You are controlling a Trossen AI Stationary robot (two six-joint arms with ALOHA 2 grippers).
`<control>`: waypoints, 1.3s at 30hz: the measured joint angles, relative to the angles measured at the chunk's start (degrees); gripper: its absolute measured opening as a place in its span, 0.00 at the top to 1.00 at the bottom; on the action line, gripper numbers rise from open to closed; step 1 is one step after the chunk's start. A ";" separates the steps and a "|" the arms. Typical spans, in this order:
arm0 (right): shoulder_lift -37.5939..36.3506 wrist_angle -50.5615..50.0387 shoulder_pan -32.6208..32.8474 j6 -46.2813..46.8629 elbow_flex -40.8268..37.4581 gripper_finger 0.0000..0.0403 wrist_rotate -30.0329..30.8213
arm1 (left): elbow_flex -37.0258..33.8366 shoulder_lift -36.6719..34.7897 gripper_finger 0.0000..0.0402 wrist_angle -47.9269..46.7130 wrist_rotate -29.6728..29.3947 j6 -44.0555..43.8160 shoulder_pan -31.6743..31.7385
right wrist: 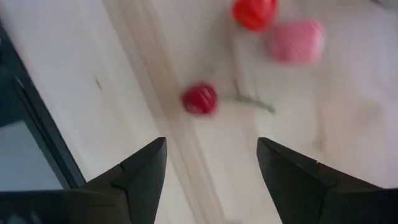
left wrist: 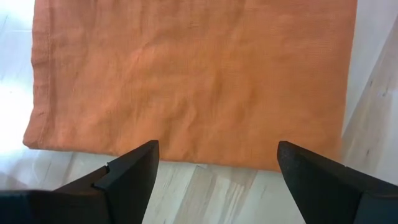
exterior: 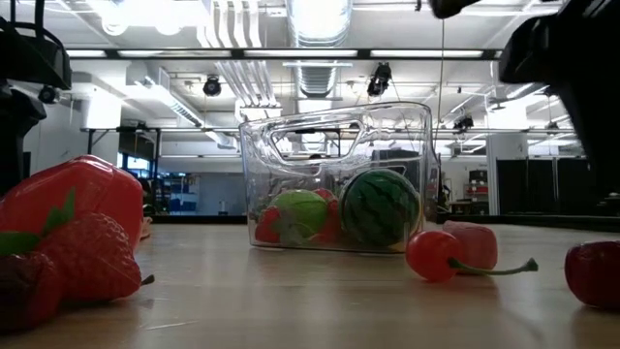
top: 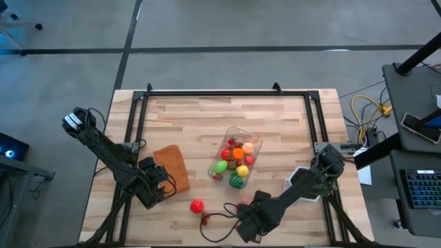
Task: Pick and placing Produce into tupperware
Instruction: Put the red cherry into the transparent bin
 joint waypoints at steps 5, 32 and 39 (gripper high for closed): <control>-0.04 -12.07 -0.02 0.02 4.02 0.40 -1.78 | -0.14 0.02 0.23 0.16 -0.34 0.00 0.03; -2.18 -28.86 -8.81 -7.50 8.68 0.40 0.06 | 0.12 -0.07 0.23 5.77 -2.94 -0.36 0.00; -5.51 -28.79 -13.82 -3.34 -3.57 0.40 0.98 | 0.23 -0.09 0.23 7.26 -1.20 -0.44 0.00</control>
